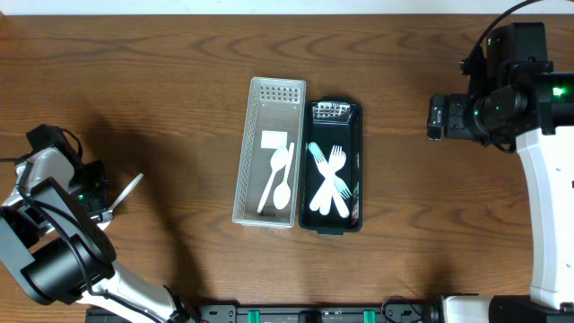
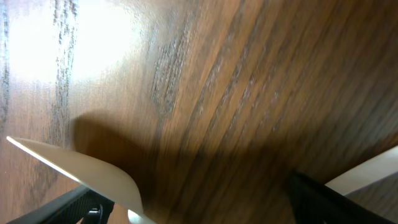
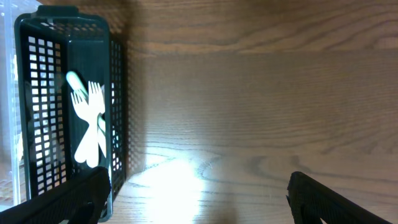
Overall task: Pack container
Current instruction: 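Move the left gripper to the diagonal white spoon and grasp it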
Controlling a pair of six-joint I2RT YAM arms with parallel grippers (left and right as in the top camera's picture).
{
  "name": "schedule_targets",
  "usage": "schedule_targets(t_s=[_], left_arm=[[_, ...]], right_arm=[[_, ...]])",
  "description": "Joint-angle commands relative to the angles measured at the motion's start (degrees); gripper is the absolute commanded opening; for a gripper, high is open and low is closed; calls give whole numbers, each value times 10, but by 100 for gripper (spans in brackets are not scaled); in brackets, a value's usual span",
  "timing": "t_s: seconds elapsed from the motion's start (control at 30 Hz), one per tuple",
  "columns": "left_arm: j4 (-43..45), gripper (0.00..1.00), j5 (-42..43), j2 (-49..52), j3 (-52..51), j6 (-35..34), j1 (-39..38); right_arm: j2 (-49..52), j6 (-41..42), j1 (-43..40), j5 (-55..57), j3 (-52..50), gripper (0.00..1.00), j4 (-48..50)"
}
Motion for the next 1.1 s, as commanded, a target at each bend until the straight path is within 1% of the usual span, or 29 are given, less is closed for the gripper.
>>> schedule_targets(t_s=[0.0, 0.1, 0.23, 0.27, 0.33, 0.37, 0.43, 0.6, 0.7, 0.73, 0.8, 0.83, 0.87, 1.0, 1.07], left_arm=[[4, 88, 94, 49, -40, 31, -2], [-1, 88, 118, 49, -40, 31, -2], [-18, 74, 144, 49, -40, 31, -2], [-21, 70, 145, 49, -40, 31, -2], [-29, 58, 145, 49, -40, 31, -2], [-32, 48, 145, 49, -40, 31, -2], [-35, 35, 145, 49, -40, 31, -2], [-37, 20, 145, 49, -40, 31, -2], [-37, 19, 145, 49, -40, 31, -2], [-38, 14, 145, 49, -40, 31, -2], [-39, 12, 145, 49, -40, 31, -2], [-39, 8, 145, 49, -40, 31, -2], [-40, 6, 145, 49, -40, 31, -2], [-38, 6, 145, 49, -40, 47, -2], [-32, 6, 145, 48, -38, 72, -2]], right_arm=[[0, -6, -2, -2, -3, 94, 2], [0, -6, -2, -2, -3, 94, 2], [0, -6, -2, -2, -3, 94, 2], [0, -6, -2, -2, -3, 94, 2], [0, -6, -2, -2, -3, 94, 2], [0, -6, -2, -2, -3, 94, 2], [0, -6, -2, -2, -3, 95, 2], [0, -6, -2, -2, -3, 94, 1], [0, -6, -2, -2, -3, 94, 1], [0, -6, -2, -2, -3, 94, 1], [0, -6, -2, -2, -3, 94, 1], [0, -6, -2, -2, -3, 94, 1], [0, -6, -2, -2, -3, 94, 1], [0, -6, -2, -2, -3, 94, 1], [0, -6, -2, -2, -3, 94, 1]])
